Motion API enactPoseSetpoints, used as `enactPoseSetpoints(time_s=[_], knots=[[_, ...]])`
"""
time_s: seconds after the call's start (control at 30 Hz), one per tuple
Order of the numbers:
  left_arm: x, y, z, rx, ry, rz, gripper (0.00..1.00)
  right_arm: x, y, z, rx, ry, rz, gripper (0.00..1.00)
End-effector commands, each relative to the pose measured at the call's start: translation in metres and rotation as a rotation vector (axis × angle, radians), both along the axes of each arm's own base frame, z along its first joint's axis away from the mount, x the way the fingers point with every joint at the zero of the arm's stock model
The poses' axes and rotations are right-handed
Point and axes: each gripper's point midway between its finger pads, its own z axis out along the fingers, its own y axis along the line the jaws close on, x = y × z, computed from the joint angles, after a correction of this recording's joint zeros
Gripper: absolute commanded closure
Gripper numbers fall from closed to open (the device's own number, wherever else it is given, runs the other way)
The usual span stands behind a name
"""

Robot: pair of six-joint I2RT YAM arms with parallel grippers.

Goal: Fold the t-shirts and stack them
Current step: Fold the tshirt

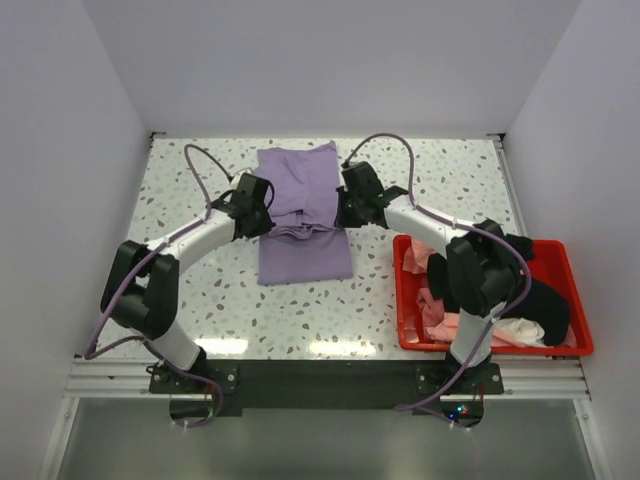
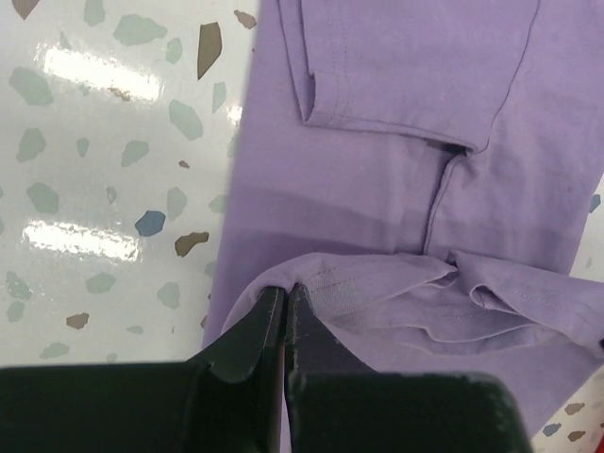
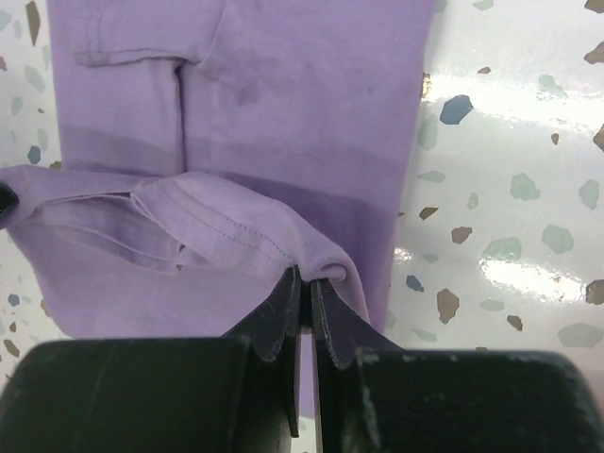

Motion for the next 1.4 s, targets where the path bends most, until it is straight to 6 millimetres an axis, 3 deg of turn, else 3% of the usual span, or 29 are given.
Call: enactPoseSetpoints(time_s=[0.0,0.23,0.63,0.73,0.77,0.83,0.87,0.9,1.03,1.07,1.1,1.13,1.17,1.2,1.23,1.27,1.3,1.37], knots=[[0.03,-0.009,0.02,-0.029,-0.082,-0.038,1.0,0.019,0.004,0.016,0.029,-0.052,-0.003,1.0],[0.035,-0.006,0.002,-0.026,-0.03,-0.038,1.0,0.028,-0.007,0.003,0.008,-0.026,-0.027,1.0],[0.045,0.0,-0.013,-0.022,-0.003,-0.033,0.97,0.038,-0.006,-0.018,-0.001,0.019,-0.013,0.96],[0.046,-0.002,-0.011,-0.033,-0.01,-0.039,0.83,0.041,-0.007,-0.015,-0.005,0.013,-0.011,0.86],[0.047,-0.002,-0.008,-0.036,-0.017,-0.04,0.69,0.041,-0.007,-0.014,-0.009,0.014,-0.004,0.83],[0.047,-0.003,-0.002,-0.043,-0.034,-0.046,0.59,0.043,-0.006,-0.005,-0.003,0.004,0.006,0.7],[0.048,-0.004,0.008,-0.051,-0.058,-0.048,0.46,0.042,-0.006,-0.004,-0.006,0.006,0.017,0.65],[0.048,-0.004,0.013,-0.057,-0.068,-0.05,0.4,0.042,-0.005,0.001,0.0,0.0,0.024,0.56],[0.041,-0.003,0.036,-0.083,-0.127,-0.058,0.21,0.038,0.0,0.021,0.035,-0.024,0.058,0.48],[0.038,-0.003,0.049,-0.096,-0.158,-0.059,0.07,0.035,0.002,0.031,0.055,-0.033,0.078,0.47],[0.035,-0.003,0.053,-0.108,-0.167,-0.055,0.0,0.031,0.003,0.034,0.061,-0.03,0.088,0.42],[0.028,-0.001,0.049,-0.109,-0.159,-0.053,0.0,0.028,0.001,0.034,0.062,-0.029,0.097,0.4],[0.023,0.0,0.06,-0.123,-0.184,-0.049,0.0,0.021,0.004,0.043,0.087,-0.035,0.122,0.38],[0.018,0.001,0.061,-0.131,-0.186,-0.047,0.0,0.015,0.005,0.046,0.1,-0.036,0.134,0.31],[0.008,0.004,0.053,-0.13,-0.165,-0.042,0.0,0.005,0.001,0.039,0.1,-0.013,0.14,0.28],[0.001,0.005,0.062,-0.149,-0.187,-0.038,0.0,0.001,0.002,0.054,0.132,-0.047,0.148,0.16],[-0.005,0.004,0.062,-0.165,-0.188,-0.049,0.0,-0.012,-0.004,0.042,0.127,-0.018,0.147,0.01],[-0.024,0.007,0.056,-0.187,-0.182,-0.05,0.0,-0.023,-0.007,0.045,0.146,-0.023,0.149,0.01]])
